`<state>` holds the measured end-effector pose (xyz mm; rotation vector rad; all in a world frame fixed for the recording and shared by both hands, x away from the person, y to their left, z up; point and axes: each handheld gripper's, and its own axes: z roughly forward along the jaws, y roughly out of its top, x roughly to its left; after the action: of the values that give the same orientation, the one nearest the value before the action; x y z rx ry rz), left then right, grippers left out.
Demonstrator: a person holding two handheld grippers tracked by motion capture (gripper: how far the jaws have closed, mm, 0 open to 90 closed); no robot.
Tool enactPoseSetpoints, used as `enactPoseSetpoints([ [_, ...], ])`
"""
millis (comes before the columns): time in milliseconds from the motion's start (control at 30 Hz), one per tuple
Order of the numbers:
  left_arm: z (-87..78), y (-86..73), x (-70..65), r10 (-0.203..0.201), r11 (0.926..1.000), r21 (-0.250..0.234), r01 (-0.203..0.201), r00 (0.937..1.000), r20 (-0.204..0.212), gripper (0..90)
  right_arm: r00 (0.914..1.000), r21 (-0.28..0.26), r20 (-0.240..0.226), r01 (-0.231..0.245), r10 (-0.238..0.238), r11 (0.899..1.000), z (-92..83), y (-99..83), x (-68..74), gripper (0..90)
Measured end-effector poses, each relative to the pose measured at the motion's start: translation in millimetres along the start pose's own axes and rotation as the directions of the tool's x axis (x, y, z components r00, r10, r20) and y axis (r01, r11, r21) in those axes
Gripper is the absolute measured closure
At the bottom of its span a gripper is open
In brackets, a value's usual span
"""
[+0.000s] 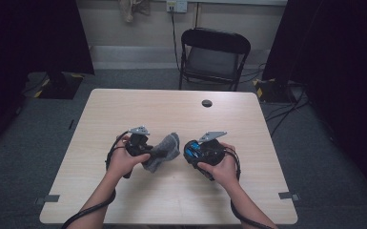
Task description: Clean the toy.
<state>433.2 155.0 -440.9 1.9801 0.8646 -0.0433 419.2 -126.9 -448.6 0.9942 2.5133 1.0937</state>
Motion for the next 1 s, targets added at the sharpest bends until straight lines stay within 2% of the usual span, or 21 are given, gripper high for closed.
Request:
enactPoseSetpoints([
  [200, 4.2, 21.3, -0.2, -0.045, 0.9982, -0.040, 0.044, 0.9979, -0.045, 71.5, 0.9994, -0.003, -0.028, 0.019, -0.019, 1.000, 2.9, -0.4, 11.4, 26.0],
  [333, 14.3, 29.0, -3.6, -0.056, 0.9976, -0.041, 0.055, 0.9976, -0.041, 71.5, 0.9985, -0.006, -0.041, 0.036, -0.036, 0.999, 4.3, 1.1, 18.2, 26.0],
  [400, 19.7, 29.4, -4.8, -0.057, 0.9977, -0.039, 0.055, 0.9979, -0.030, 71.5, 0.9983, -0.013, -0.045, 0.036, -0.037, 0.999, 4.3, 2.4, 19.8, 26.0],
  [467, 25.9, 27.9, -5.4, -0.057, 0.9982, -0.022, 0.056, 0.9974, -0.044, 71.4, 0.9982, -0.021, -0.047, 0.036, -0.037, 0.999, 3.9, 3.3, 20.5, 26.0],
  [567, 32.3, 24.1, -2.9, -0.086, 0.9963, -0.011, 0.085, 0.9946, -0.058, 71.3, 0.9979, -0.019, -0.049, 0.042, -0.043, 0.999, 3.2, 3.4, 21.3, 26.0],
  [633, 36.6, 22.2, -2.8, -0.097, 0.9952, -0.008, 0.097, 0.9948, -0.030, 71.4, 0.9980, -0.023, -0.048, 0.040, -0.041, 0.999, 2.6, 3.3, 21.5, 26.0],
  [800, 44.2, 20.9, -7.3, -0.078, 0.9968, 0.019, 0.078, 0.9968, -0.021, 71.4, 0.9978, -0.019, -0.048, 0.045, -0.046, 0.999, 3.3, 4.9, 22.3, 26.0],
  [867, 43.6, 19.8, -7.1, -0.093, 0.9954, 0.022, 0.093, 0.9957, -0.006, 71.7, 0.9982, -0.013, -0.039, 0.045, -0.046, 0.999, 3.1, 5.5, 22.1, 26.0],
  [1000, 40.7, 16.5, -7.0, -0.092, 0.9954, 0.030, 0.091, 0.9957, 0.013, 72.0, 0.9986, -0.014, -0.034, 0.039, -0.039, 0.999, 3.3, 4.4, 18.8, 26.0],
])
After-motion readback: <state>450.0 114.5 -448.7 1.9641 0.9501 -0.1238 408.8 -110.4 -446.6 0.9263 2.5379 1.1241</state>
